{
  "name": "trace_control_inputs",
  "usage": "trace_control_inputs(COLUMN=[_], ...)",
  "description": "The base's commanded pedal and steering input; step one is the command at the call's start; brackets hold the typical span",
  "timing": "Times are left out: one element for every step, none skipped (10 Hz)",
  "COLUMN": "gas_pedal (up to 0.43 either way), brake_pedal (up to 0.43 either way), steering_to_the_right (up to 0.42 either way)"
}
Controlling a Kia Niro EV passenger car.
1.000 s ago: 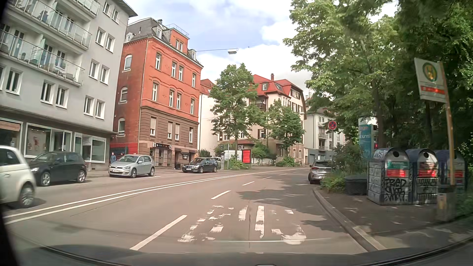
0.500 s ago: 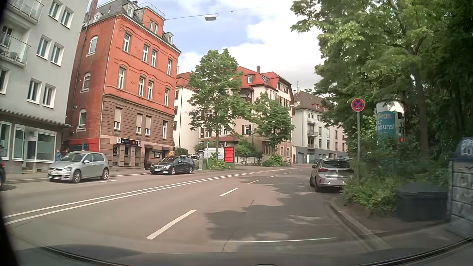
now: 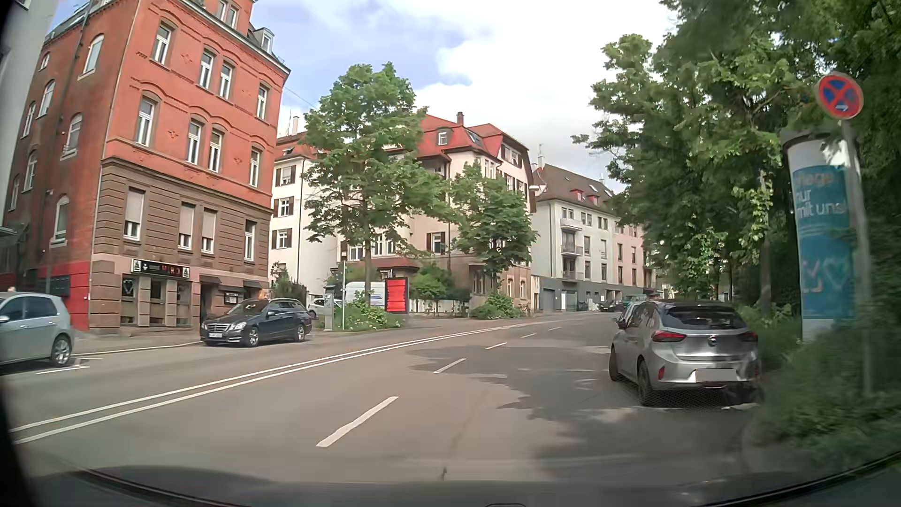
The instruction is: Follow the waypoints while adhering to traffic rules and regulations
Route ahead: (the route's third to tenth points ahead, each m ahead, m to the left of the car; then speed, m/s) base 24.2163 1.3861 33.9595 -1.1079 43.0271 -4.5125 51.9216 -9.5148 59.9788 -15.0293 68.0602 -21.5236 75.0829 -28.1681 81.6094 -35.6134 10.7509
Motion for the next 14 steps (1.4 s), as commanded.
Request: trace_control_inputs(gas_pedal=[0.118, 0.118, 0.118, 0.118, 0.130, 0.130, 0.130, 0.130, 0.130, 0.130, 0.130, 0.130, 0.130, 0.130], brake_pedal=[0.000, 0.000, 0.000, 0.000, 0.000, 0.000, 0.000, 0.000, 0.000, 0.000, 0.000, 0.000, 0.000, 0.000], steering_to_the_right=[0.049, 0.049, 0.052, 0.058, 0.062, 0.067, 0.070, 0.070, 0.069, 0.067, 0.065, 0.064, 0.061, 0.055])
